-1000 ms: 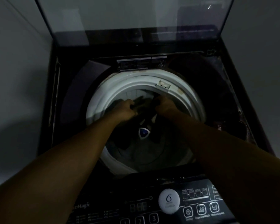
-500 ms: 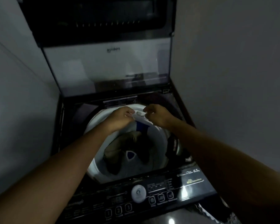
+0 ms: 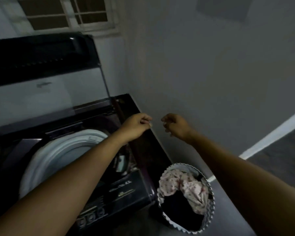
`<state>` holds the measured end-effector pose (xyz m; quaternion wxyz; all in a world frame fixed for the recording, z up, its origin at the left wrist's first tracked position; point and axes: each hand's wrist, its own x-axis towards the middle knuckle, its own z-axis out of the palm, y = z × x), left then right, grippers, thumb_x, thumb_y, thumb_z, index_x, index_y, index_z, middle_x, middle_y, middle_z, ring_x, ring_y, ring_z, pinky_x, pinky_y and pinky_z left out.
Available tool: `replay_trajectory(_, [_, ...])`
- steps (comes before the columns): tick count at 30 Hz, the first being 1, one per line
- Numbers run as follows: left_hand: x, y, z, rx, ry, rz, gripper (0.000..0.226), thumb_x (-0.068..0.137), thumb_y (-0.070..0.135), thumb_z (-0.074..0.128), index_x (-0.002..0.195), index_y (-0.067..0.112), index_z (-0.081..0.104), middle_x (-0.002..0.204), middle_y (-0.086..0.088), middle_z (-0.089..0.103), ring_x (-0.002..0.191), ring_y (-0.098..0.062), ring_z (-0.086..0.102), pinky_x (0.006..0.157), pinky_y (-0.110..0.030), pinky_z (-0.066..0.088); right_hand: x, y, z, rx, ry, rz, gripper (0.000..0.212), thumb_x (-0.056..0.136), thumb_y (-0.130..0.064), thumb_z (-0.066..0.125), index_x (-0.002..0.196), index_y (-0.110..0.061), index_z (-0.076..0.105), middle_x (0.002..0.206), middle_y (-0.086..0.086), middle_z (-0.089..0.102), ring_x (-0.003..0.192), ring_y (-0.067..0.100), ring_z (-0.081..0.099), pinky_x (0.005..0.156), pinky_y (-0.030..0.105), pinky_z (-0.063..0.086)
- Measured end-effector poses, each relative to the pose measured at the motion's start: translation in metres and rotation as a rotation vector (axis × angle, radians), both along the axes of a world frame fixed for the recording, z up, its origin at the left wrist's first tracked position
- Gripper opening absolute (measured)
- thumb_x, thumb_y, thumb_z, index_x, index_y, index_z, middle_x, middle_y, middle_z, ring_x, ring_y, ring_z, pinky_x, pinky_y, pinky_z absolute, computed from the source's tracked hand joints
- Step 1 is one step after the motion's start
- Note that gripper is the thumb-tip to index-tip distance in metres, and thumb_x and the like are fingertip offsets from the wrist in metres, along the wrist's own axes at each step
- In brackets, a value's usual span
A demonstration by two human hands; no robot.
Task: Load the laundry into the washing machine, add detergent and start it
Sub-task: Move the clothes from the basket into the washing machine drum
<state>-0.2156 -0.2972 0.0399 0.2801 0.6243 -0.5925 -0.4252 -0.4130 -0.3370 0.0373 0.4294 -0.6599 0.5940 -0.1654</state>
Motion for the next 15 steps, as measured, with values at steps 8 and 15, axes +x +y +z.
replay_trajectory(8, [-0.150, -0.018, -0.115, 0.226, 0.051, -0.095, 0.033, 0.092, 0.026, 0.067, 0.124, 0.018, 0.064, 0.115, -0.002, 0.065, 0.108, -0.016, 0.063, 0.092, -0.032, 0.052, -0.149, 0.006, -0.122, 0.184, 0.103, -0.123, 0.030, 0.088, -0.010, 0.058, 0.115, -0.016, 0.067, 0.115, 0.013, 0.071, 0.105, 0.033, 0.067, 0.091, 0.043, 0.054])
replay_trajectory(15, [-0.211, -0.005, -0.251, 0.438, -0.023, -0.039, 0.027, 0.090, 0.008, 0.066, 0.117, 0.006, 0.065, 0.115, -0.015, 0.066, 0.110, -0.027, 0.063, 0.090, -0.033, 0.051, -0.204, 0.033, -0.253, 0.283, 0.250, -0.054, 0.031, 0.089, -0.020, 0.062, 0.119, -0.019, 0.069, 0.124, 0.010, 0.068, 0.117, 0.031, 0.063, 0.094, 0.028, 0.046])
